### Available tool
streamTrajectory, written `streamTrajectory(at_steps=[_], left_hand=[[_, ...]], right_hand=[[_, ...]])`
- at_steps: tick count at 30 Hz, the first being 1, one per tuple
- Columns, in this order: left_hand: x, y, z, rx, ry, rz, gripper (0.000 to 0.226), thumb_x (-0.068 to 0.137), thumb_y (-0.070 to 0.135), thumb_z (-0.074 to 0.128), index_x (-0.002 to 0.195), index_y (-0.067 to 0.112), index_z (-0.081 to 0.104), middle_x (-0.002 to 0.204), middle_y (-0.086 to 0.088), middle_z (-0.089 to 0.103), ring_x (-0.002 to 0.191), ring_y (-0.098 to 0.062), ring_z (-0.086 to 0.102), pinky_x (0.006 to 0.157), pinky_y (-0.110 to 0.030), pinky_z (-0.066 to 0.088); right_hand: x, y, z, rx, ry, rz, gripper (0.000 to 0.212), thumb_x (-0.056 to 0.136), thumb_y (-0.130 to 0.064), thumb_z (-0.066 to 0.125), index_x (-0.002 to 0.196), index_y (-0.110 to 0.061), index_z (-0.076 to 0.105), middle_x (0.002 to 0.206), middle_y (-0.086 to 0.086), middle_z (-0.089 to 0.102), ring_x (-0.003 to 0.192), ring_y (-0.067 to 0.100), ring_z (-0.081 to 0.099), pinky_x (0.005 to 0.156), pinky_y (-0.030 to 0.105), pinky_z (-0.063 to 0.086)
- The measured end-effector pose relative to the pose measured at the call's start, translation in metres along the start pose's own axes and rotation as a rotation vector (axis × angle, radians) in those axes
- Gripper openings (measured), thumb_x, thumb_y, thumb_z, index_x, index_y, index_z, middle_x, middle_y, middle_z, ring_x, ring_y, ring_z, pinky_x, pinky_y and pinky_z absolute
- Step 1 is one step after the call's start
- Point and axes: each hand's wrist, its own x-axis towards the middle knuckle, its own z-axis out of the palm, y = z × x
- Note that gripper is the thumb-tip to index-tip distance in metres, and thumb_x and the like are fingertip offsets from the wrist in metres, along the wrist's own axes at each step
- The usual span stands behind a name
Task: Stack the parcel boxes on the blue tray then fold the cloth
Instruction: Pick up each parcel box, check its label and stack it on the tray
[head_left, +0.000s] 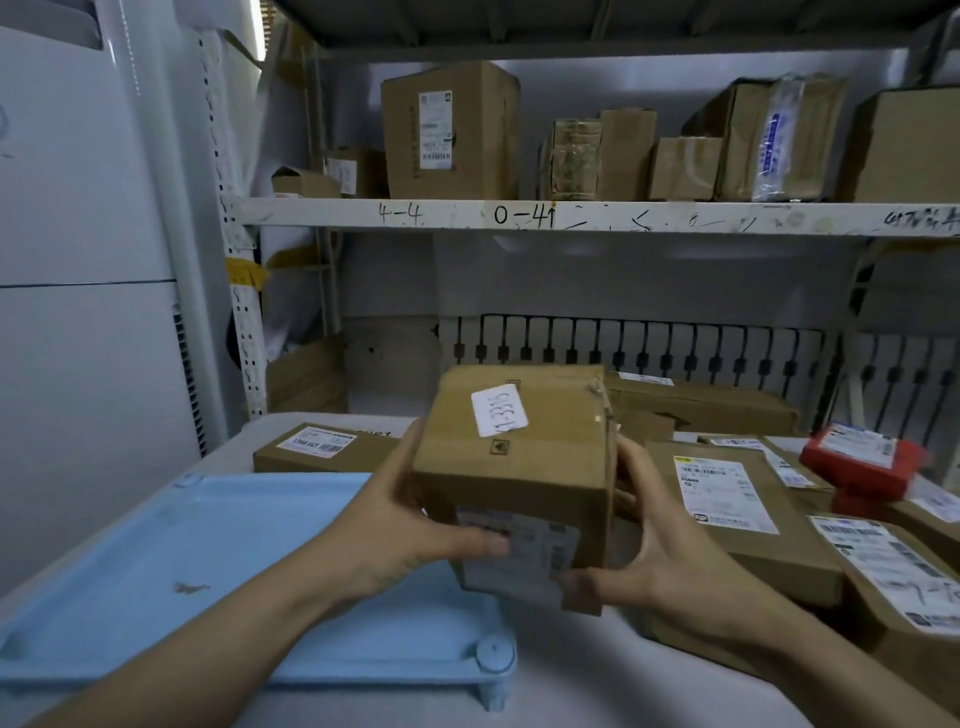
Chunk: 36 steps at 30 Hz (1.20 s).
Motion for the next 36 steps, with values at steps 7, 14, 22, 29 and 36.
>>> streamTrajectory(at_steps=[7,14,22,29,36], left_hand=[[0.004,0.000,0.001,0.190,-0.023,0.096,0.107,0.054,0.018,0.095,0.140,0.036,0.035,0.136,0.011,0.055,0.128,-0.012,0.051,0.104,-0.040,0.047],[0.005,0.006,0.001,0.345,0.012,0.166,0.108,0.053,0.024,0.095,0.137,0.043,0.031,0.133,0.020,0.051,0.124,0.004,0.048,0.098,-0.016,0.044],[0.010,0.003,-0.005,0.562,0.132,0.259,0.102,0.045,0.054,0.087,0.131,0.051,0.032,0.130,0.023,0.040,0.124,-0.003,0.040,0.098,-0.017,0.036],[0.007,0.012,0.015,0.897,0.118,0.458,0.101,0.049,0.051,0.080,0.137,0.045,0.030,0.128,0.023,0.030,0.119,-0.011,0.030,0.103,-0.031,0.036],[0.005,0.008,0.007,0.910,0.128,0.425,0.110,0.056,0.057,0.076,0.151,0.038,0.023,0.149,0.019,0.023,0.140,-0.009,0.017,0.116,-0.039,0.023]], right_hand=[[-0.006,0.014,0.002,0.054,0.007,0.041,0.117,0.062,-0.004,0.093,0.149,-0.037,0.023,0.143,-0.009,0.053,0.137,0.013,0.045,0.112,0.041,0.041],[-0.009,0.006,-0.005,0.067,0.037,0.031,0.130,0.050,-0.027,0.099,0.148,-0.052,0.016,0.150,-0.011,0.043,0.139,0.009,0.041,0.116,0.045,0.034],[-0.006,-0.014,-0.015,-0.390,0.217,-0.168,0.133,0.049,-0.062,0.086,0.153,-0.044,0.006,0.151,-0.025,0.018,0.142,-0.006,0.021,0.109,0.012,0.023],[0.002,-0.026,-0.009,-0.614,0.077,-0.242,0.131,0.054,-0.058,0.082,0.151,-0.044,-0.005,0.147,-0.026,0.016,0.139,-0.002,0.019,0.117,0.040,0.029],[-0.005,-0.013,-0.007,-0.312,0.125,-0.142,0.119,0.053,-0.032,0.092,0.147,-0.041,0.019,0.136,-0.026,0.040,0.130,0.001,0.043,0.106,0.026,0.044]])
